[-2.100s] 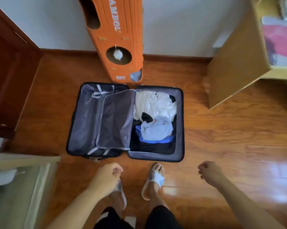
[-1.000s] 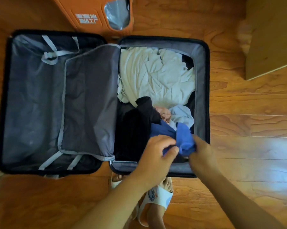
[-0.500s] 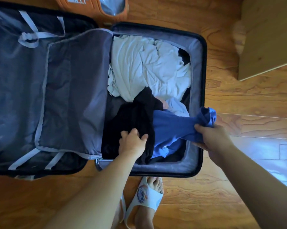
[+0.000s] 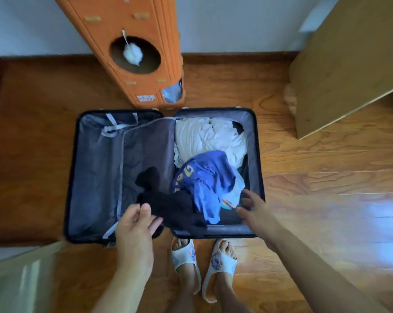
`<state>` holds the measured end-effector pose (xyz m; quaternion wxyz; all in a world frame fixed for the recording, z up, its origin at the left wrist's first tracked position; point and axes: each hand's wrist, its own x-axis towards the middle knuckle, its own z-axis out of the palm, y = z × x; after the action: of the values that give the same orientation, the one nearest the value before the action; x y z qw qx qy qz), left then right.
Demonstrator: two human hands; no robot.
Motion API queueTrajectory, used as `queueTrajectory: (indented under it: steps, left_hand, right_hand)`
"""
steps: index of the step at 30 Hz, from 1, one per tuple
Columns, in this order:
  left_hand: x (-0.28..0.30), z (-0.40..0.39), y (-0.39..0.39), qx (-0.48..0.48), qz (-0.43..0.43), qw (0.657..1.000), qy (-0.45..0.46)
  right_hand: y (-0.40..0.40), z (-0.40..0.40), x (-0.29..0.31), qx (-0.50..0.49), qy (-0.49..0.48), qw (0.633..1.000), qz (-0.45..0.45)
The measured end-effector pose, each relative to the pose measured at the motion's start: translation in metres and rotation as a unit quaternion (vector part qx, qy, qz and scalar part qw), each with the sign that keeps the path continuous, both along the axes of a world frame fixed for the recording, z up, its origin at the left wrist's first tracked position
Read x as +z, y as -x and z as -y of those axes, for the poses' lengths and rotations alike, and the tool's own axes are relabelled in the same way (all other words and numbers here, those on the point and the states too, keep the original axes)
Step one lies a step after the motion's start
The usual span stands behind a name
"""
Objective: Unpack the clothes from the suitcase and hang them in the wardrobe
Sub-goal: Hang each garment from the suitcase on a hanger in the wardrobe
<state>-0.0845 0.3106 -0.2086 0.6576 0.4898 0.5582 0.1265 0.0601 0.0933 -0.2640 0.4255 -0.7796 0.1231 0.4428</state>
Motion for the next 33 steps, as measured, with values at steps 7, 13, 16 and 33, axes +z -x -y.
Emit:
queueTrajectory:
  steps: [7,13,16,33]
  left_hand:
    - [0.27,-0.016,-0.035,0.09,0.198,0.969,0.115]
    - [0.429,0.007,-0.008,0.217,0.288,0.929,0.087]
    - [0.484,0.024,0.012,0.237,0.323,0.914,0.062]
    - [0.576,-0.055,0.108,0.079,0.204,0.962,-0.163]
  right_hand:
    - [0.034,-0.009,0.202,0.18,-0.037,0.981,0.061]
    - [0.074,-0.066,0.308,0.314,-0.232,0.917,0.08]
    - [0.107,-0.108,0.354,0.258,-0.268,0.906,0.204]
    - [0.019,-0.025,0.572,0.318,-0.346,0.876,0.113]
